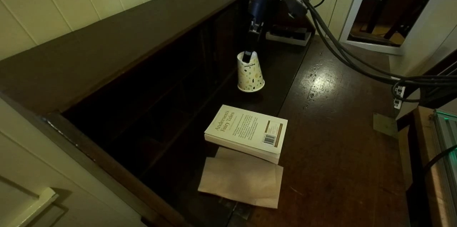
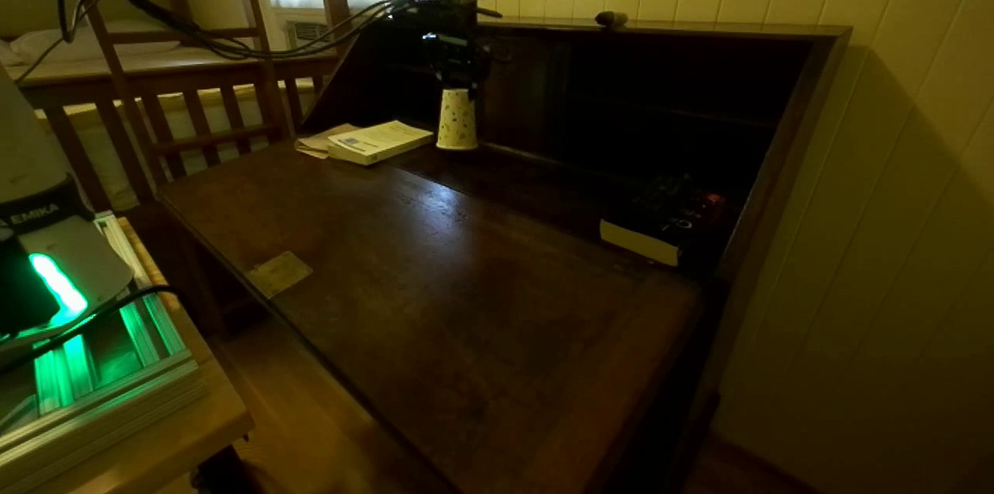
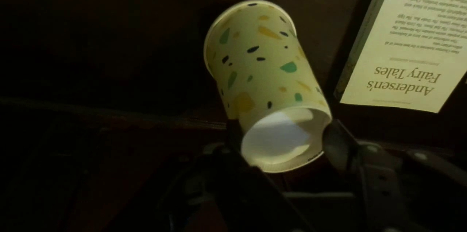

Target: Move the cup and pen to the bottom half of the desk, then place the pen on it

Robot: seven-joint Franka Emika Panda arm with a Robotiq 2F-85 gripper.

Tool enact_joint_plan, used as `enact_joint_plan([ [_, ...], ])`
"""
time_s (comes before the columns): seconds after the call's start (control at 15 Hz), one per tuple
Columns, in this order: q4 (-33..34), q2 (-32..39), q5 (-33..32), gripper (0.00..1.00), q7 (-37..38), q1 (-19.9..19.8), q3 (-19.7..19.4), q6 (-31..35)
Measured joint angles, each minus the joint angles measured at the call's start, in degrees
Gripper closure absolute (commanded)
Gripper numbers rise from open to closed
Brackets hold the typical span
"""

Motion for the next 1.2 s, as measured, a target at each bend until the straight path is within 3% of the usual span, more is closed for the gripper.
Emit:
enact_joint_plan([
  [0.47,-0.14,0.35,-3.42,0.66,7.79,0.40,0.37,0.00],
  [0.53,-0.14,0.35,-3.65,0.47,8.22,0.40,0.38,0.00],
  [0.6,-0.14,0.34,-3.95,0.16,8.59,0.40,0.39,0.00],
  [0.67,-0.14,0.34,-4.28,0.16,8.88,0.40,0.39,0.01],
  [0.87,-0.13,0.25,-4.77,0.02,9.24,0.40,0.42,0.01],
  [1.2,-0.13,-0.52,-5.96,0.00,9.24,0.40,0.61,0.01],
])
